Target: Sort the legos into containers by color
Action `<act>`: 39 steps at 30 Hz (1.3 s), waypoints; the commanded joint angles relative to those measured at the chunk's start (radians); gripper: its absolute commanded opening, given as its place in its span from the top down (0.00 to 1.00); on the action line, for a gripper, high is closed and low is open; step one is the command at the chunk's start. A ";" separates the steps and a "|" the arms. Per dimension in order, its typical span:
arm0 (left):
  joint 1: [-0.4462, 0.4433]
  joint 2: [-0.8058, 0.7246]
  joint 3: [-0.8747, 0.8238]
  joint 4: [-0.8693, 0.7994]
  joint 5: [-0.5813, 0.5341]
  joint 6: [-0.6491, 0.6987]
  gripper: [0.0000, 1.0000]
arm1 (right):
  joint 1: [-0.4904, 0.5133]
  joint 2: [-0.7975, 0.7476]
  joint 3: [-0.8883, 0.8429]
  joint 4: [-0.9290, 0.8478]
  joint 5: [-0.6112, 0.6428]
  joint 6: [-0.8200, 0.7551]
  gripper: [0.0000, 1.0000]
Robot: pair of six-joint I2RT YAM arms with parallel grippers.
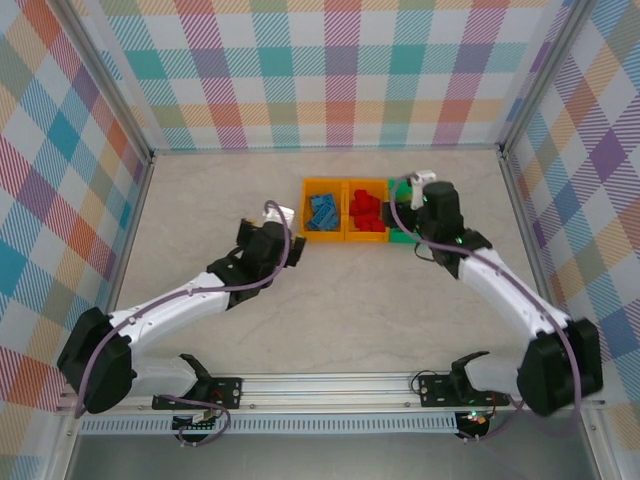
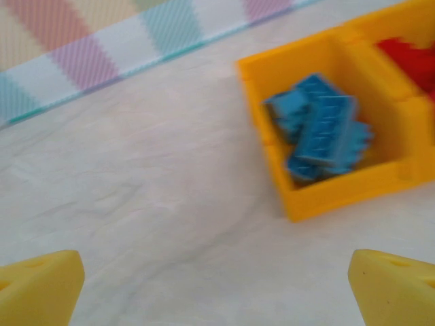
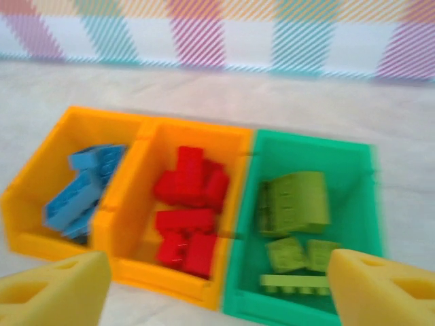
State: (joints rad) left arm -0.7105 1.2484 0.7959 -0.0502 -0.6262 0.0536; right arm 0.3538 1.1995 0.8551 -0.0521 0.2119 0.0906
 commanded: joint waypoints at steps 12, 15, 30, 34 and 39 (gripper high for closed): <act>0.346 -0.057 -0.262 0.352 -0.069 0.021 0.00 | -0.247 0.103 -0.470 0.636 0.138 -0.107 0.00; 0.405 -0.061 -0.326 0.445 0.008 0.001 0.00 | -0.282 0.136 -0.471 0.725 0.040 -0.076 0.00; 0.597 0.316 -0.394 0.895 0.371 -0.038 0.00 | -0.325 0.324 -0.472 0.914 -0.034 -0.029 0.00; 0.620 0.318 -0.388 0.884 0.423 -0.044 0.00 | -0.325 0.323 -0.472 0.911 -0.036 -0.031 0.00; 0.619 0.316 -0.388 0.879 0.424 -0.041 0.00 | -0.326 0.323 -0.472 0.911 -0.037 -0.031 0.01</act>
State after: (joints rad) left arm -0.1032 1.5753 0.3916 0.7879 -0.2314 0.0246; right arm 0.0299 1.5364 0.3733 0.8219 0.1848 0.0448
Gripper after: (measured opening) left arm 0.999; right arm 0.997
